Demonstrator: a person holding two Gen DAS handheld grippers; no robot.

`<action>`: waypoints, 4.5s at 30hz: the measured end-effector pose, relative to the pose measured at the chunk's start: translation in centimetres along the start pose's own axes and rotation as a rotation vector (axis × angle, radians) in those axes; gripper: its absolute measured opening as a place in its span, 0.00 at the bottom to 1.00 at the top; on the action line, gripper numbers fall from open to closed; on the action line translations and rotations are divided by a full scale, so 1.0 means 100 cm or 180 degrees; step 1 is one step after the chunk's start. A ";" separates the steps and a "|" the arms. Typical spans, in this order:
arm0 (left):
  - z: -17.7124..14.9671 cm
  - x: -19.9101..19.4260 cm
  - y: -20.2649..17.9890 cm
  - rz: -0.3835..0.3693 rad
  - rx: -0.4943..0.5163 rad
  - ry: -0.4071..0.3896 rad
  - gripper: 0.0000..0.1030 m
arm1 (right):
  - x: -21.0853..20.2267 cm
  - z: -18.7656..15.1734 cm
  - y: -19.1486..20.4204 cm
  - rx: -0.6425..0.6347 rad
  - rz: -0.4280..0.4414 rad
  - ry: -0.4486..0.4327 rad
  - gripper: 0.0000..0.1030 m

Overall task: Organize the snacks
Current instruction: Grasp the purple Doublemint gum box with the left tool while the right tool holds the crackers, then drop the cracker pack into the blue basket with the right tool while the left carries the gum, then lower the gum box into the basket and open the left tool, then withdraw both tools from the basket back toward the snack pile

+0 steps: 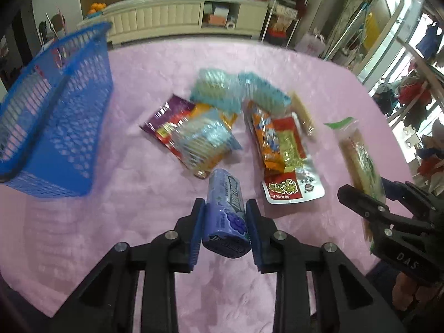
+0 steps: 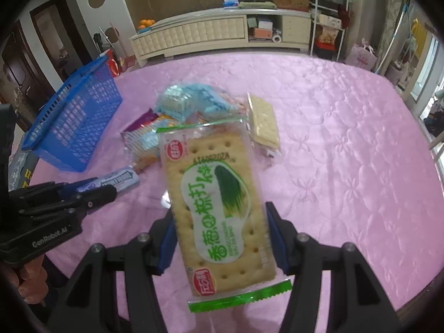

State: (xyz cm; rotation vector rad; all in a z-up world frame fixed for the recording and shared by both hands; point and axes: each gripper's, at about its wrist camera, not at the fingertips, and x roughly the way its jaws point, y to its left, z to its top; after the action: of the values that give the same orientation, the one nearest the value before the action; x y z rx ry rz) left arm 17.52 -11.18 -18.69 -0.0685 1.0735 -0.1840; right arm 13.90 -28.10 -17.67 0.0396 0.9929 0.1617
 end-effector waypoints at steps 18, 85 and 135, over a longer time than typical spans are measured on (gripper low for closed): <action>0.002 -0.153 0.085 0.0375 0.0140 -0.0951 0.27 | -0.056 0.054 0.122 -0.0608 0.0200 -0.0484 0.60; 0.035 -0.083 0.210 0.0082 -0.0139 -0.0384 0.41 | 0.043 0.108 0.214 -0.0848 0.0459 -0.0011 0.84; 0.026 -0.072 0.027 -0.0118 -0.0070 -0.0424 0.61 | -0.043 0.056 0.035 -0.0580 0.0105 -0.0242 0.84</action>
State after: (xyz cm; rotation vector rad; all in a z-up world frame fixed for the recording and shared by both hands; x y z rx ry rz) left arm 16.80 -7.29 -11.60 -0.1190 0.9419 -0.1984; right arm 15.85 -25.04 -10.64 -0.1038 0.8986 0.2783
